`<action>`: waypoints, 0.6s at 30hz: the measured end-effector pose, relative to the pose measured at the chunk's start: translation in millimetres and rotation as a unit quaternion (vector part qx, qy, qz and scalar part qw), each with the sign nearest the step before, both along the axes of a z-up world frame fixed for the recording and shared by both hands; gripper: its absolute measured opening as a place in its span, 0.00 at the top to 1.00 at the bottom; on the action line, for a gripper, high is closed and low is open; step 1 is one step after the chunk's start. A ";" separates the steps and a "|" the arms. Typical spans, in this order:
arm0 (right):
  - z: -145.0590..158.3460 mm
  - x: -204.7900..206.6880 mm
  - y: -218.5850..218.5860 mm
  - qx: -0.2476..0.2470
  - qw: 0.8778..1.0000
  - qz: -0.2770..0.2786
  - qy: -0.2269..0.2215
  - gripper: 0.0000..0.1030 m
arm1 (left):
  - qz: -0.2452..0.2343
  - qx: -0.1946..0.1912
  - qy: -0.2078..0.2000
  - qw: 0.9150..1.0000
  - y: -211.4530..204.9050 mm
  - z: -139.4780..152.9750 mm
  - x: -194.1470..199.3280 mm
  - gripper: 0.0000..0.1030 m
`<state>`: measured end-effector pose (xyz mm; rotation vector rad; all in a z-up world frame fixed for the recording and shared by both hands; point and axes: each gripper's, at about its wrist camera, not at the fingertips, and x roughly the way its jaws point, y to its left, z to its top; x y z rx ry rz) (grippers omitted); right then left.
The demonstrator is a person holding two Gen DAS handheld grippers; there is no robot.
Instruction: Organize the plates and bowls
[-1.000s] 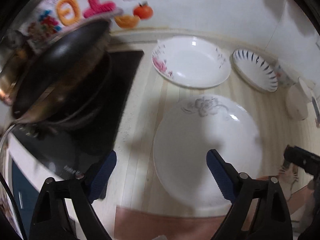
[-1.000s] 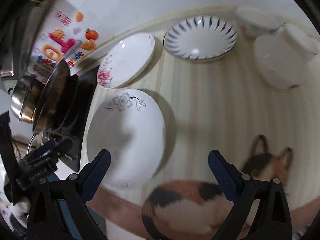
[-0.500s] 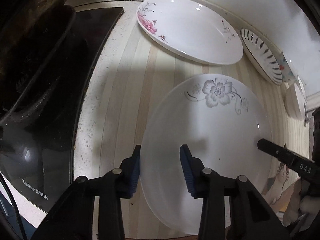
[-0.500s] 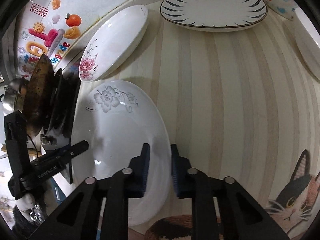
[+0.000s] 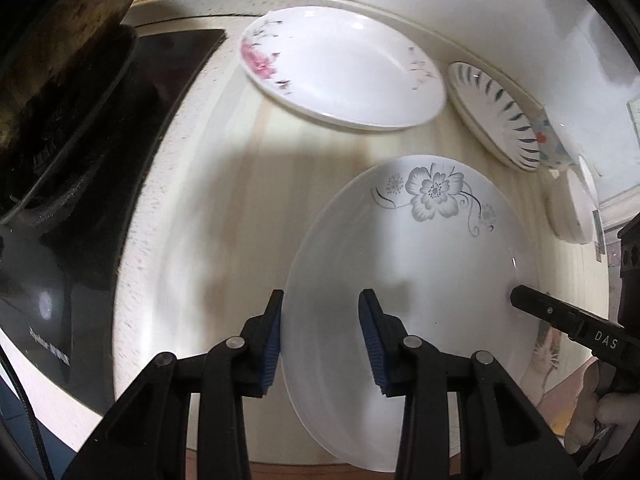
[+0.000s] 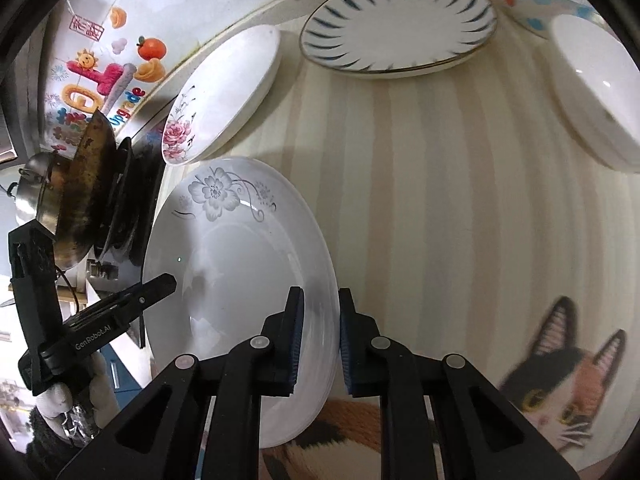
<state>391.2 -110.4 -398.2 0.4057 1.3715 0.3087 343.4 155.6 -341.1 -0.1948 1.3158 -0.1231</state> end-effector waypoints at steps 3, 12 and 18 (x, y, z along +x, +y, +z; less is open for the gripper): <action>8.8 -8.5 -20.7 0.000 1.000 0.000 -0.003 0.82 | -0.007 0.004 -0.007 1.000 -17.3 7.0 -7.7 0.67; 20.6 -35.8 -96.4 -0.009 1.000 -0.010 -0.001 0.82 | -0.028 -0.003 -0.003 1.000 -99.3 0.0 -12.8 0.67; 8.8 -46.3 -135.2 -0.016 1.000 -0.022 0.008 0.82 | -0.044 -0.005 -0.003 0.999 -138.4 -14.4 -15.7 0.67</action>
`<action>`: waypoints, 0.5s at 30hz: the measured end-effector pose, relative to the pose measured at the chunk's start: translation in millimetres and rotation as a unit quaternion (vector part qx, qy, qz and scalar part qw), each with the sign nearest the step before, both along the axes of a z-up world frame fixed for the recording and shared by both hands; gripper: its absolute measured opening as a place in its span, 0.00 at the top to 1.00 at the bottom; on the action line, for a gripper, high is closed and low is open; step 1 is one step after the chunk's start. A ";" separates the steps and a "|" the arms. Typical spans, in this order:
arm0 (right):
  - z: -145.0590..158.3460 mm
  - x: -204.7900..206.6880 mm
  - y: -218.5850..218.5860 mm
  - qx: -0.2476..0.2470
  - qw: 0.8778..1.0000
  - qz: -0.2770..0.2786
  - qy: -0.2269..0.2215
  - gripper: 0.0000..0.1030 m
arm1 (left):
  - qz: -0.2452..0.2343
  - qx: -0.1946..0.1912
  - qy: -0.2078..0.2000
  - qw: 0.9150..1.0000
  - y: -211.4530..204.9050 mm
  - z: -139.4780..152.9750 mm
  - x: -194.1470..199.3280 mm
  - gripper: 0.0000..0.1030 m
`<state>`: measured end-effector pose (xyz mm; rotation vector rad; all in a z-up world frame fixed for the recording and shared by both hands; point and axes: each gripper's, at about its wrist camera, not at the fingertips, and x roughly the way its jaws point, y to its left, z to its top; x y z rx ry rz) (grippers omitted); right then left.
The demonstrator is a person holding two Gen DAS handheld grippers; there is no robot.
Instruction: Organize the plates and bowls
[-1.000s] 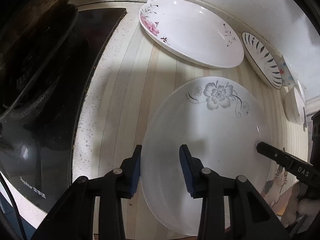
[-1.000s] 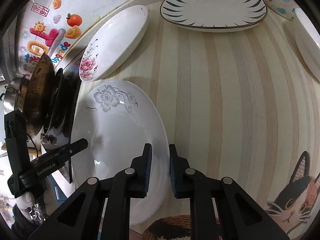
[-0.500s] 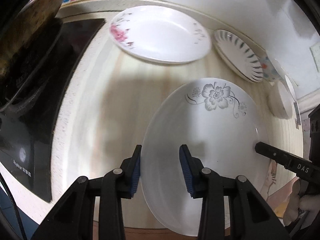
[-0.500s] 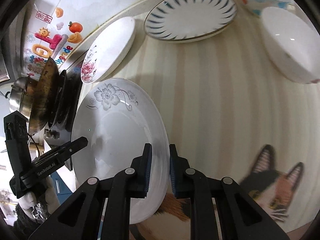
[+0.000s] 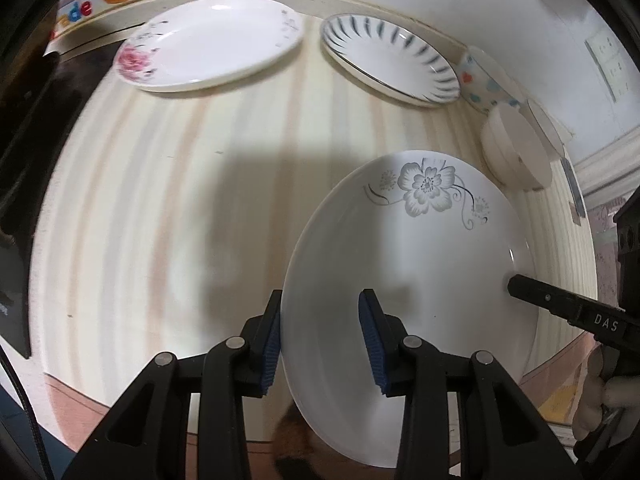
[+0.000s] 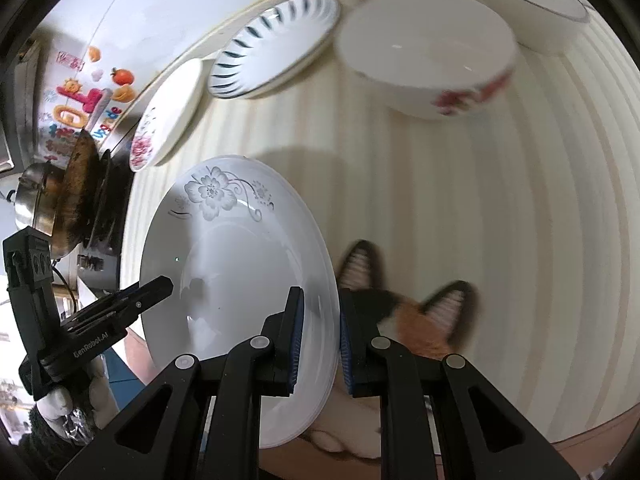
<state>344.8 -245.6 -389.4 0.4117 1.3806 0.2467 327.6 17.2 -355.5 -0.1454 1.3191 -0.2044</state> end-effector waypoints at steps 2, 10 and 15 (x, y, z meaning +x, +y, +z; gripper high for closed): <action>-4.9 -2.0 -9.2 -0.002 1.000 -0.003 0.001 0.82 | -0.004 0.005 0.000 1.000 -7.2 -3.6 -1.5 0.67; -15.7 -4.8 -24.4 0.005 1.000 -0.004 0.004 0.82 | -0.008 0.031 0.003 0.999 -22.7 -14.0 -2.3 0.67; -16.2 -5.2 -22.8 0.005 1.000 0.000 0.004 0.82 | -0.009 0.050 -0.002 0.999 -28.9 -14.3 -2.3 0.67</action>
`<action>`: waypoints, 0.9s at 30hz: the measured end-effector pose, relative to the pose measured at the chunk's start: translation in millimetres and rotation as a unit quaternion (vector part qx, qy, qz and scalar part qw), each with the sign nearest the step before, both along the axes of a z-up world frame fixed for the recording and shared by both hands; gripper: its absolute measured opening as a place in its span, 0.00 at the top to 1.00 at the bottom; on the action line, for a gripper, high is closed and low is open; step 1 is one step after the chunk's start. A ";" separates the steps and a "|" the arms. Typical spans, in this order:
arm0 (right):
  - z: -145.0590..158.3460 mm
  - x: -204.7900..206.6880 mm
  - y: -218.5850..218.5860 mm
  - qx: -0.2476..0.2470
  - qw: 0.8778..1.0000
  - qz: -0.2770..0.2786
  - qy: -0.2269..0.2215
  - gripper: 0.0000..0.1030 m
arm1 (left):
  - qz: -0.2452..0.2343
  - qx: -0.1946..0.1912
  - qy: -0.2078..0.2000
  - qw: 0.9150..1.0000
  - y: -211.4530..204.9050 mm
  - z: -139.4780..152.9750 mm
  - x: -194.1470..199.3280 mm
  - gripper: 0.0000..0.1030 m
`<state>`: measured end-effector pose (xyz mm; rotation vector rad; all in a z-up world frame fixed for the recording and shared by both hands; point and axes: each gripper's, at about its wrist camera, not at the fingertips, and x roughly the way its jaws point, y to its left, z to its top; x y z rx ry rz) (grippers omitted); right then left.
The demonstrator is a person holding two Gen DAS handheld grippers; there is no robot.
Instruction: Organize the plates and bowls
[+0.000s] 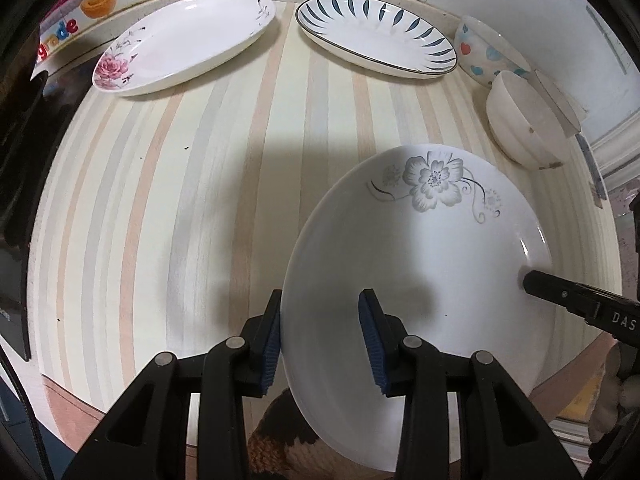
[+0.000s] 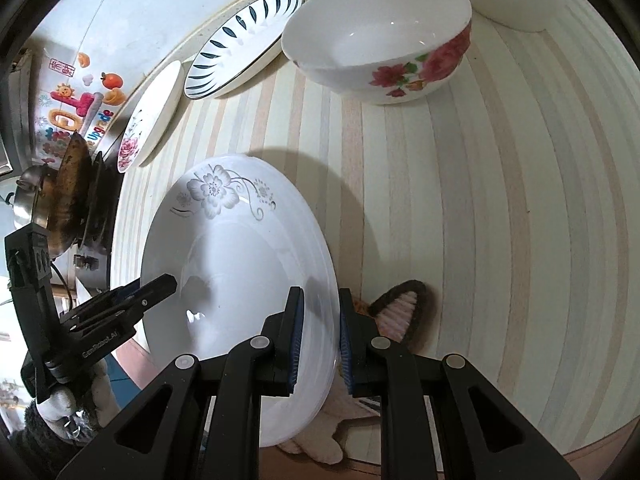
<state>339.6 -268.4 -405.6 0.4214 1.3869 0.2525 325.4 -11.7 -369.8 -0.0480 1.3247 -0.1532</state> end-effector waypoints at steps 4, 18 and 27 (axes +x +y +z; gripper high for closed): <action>-1.1 1.6 -1.5 0.012 1.000 0.003 0.011 0.82 | 0.005 0.011 0.008 1.000 -4.1 0.2 2.6 0.67; 107.5 74.6 38.0 0.075 0.996 0.015 -0.054 0.48 | 0.128 0.000 -0.080 0.989 107.3 85.2 83.8 0.58; 65.1 256.6 167.1 0.041 0.993 0.060 -0.088 0.48 | 0.193 0.017 -0.059 0.979 174.9 39.1 152.4 0.58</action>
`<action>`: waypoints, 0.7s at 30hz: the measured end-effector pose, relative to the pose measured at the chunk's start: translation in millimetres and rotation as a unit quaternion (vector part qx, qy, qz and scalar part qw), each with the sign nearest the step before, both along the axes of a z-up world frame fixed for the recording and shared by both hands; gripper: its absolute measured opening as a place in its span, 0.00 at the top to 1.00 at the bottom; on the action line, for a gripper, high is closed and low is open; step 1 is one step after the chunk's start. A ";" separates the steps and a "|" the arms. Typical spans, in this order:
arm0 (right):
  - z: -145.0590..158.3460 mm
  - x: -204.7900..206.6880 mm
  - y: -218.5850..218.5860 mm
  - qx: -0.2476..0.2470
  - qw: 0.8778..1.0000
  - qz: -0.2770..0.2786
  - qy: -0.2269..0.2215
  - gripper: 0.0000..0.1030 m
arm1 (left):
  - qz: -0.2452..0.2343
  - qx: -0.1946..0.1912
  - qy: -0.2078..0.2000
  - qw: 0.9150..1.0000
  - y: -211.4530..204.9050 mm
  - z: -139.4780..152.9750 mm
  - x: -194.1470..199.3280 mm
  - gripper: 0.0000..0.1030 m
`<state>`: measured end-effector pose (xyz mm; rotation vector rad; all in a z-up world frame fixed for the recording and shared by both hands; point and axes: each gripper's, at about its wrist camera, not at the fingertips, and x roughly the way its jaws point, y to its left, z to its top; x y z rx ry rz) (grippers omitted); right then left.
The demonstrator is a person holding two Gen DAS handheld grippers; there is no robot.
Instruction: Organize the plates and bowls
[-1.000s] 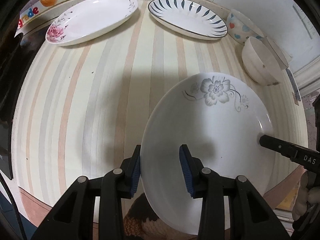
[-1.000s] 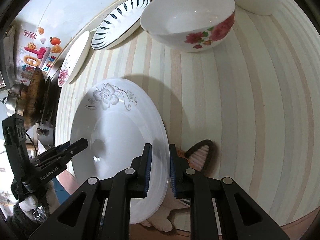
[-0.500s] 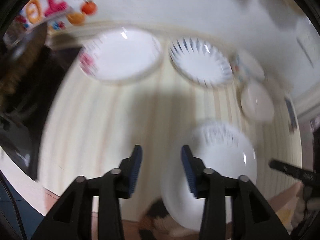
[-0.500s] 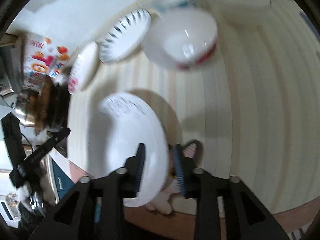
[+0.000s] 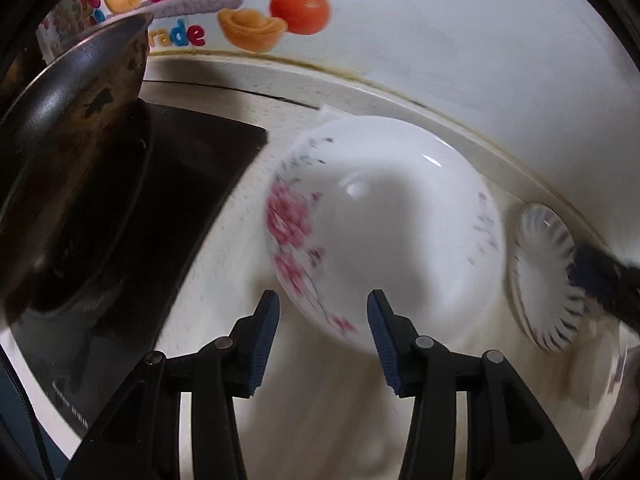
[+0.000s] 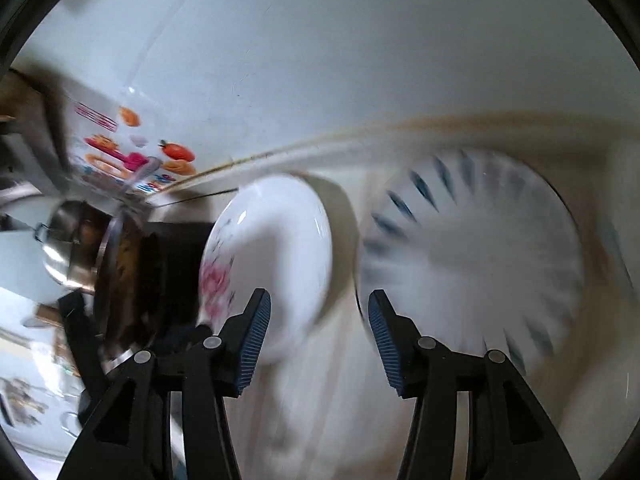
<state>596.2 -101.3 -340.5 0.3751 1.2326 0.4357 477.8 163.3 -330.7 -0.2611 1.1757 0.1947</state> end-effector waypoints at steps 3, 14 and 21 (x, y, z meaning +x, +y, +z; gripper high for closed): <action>-17.3 41.1 32.8 -0.027 0.999 0.021 -0.008 0.48 | 0.011 0.000 0.009 1.000 9.5 -12.7 13.1 0.58; -74.5 94.0 66.2 -0.012 0.999 0.028 0.011 0.85 | 0.021 -0.021 -0.002 1.000 30.6 -31.5 20.5 0.70; -72.5 88.6 60.4 -0.016 1.000 0.027 0.002 0.85 | 0.020 -0.027 -0.011 0.999 33.8 -28.9 10.1 0.76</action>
